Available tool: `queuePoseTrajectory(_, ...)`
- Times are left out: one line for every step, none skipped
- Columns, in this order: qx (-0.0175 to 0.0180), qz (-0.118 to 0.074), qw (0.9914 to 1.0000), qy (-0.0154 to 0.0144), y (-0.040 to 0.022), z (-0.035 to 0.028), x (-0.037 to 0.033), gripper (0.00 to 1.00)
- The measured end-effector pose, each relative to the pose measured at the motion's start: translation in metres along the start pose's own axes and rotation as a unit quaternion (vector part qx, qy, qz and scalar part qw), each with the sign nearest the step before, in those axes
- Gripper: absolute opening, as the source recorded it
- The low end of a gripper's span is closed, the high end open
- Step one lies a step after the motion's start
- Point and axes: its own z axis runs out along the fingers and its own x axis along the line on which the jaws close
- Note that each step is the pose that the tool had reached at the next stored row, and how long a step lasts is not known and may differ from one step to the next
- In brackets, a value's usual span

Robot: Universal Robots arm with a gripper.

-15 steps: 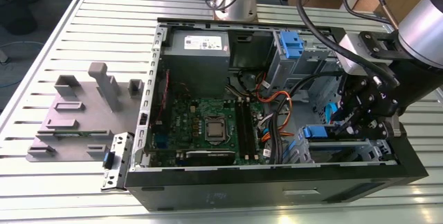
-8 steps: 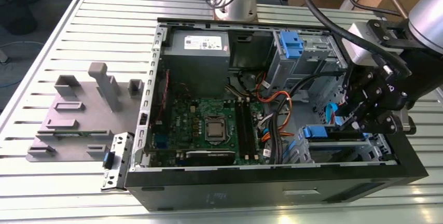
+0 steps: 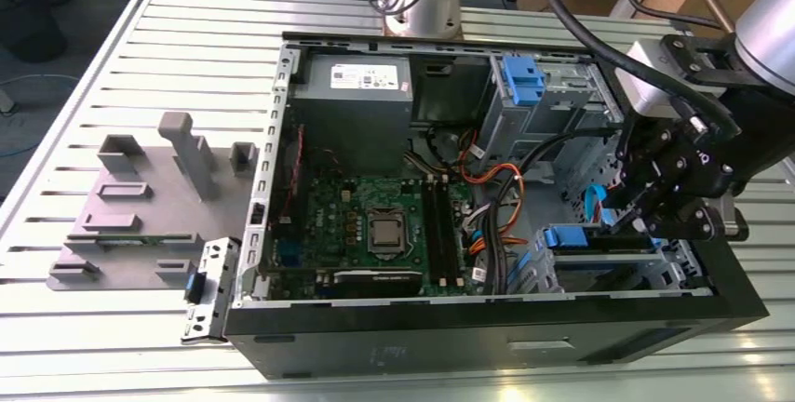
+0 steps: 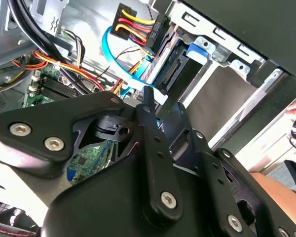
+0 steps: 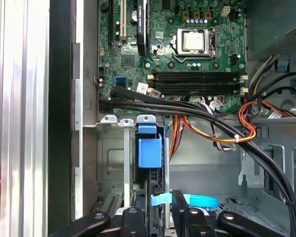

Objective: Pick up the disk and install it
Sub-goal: 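Insert the first disk wire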

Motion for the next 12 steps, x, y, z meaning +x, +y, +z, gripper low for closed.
queuePoseTrajectory(0.0, 0.0, 1.0, -0.0001, -0.0012, 0.0, 0.0, 0.35)
queuePoseTrajectory(0.0, 0.0, 1.0, -0.0001, -0.0024, 0.0001, 0.0, 0.35)
queuePoseTrajectory(0.0, 0.0, 1.0, -0.0002, -0.0036, 0.0001, -0.0001, 0.35)
queuePoseTrajectory(0.0, 0.0, 1.0, -0.0001, -0.005, 0.0, -0.0001, 0.35)
queuePoseTrajectory(0.0, 0.0, 1.0, -0.0002, -0.0064, 0.0, -0.0001, 0.35)
queuePoseTrajectory(0.0, 0.0, 1.0, -0.0002, -0.0077, 0.0, -0.0001, 0.35)
queuePoseTrajectory(0.0, 0.0, 1.0, -0.0001, -0.0092, -0.0001, -0.0002, 0.35)
queuePoseTrajectory(0.0, 0.0, 1.0, -0.0002, -0.0105, -0.0001, -0.0002, 0.35)
queuePoseTrajectory(0.0, 0.0, 1.0, -0.0001, -0.0118, -0.0001, -0.0002, 0.35)
queuePoseTrajectory(0.0, 0.0, 1.0, -0.0001, -0.013, -0.0002, -0.0002, 0.35)
queuePoseTrajectory(0.0, 0.0, 1.0, -0.0001, -0.0141, -0.0002, -0.0003, 0.35)
queuePoseTrajectory(0.0, 0.0, 1.0, -0.0001, -0.0152, -0.0002, -0.0003, 0.35)
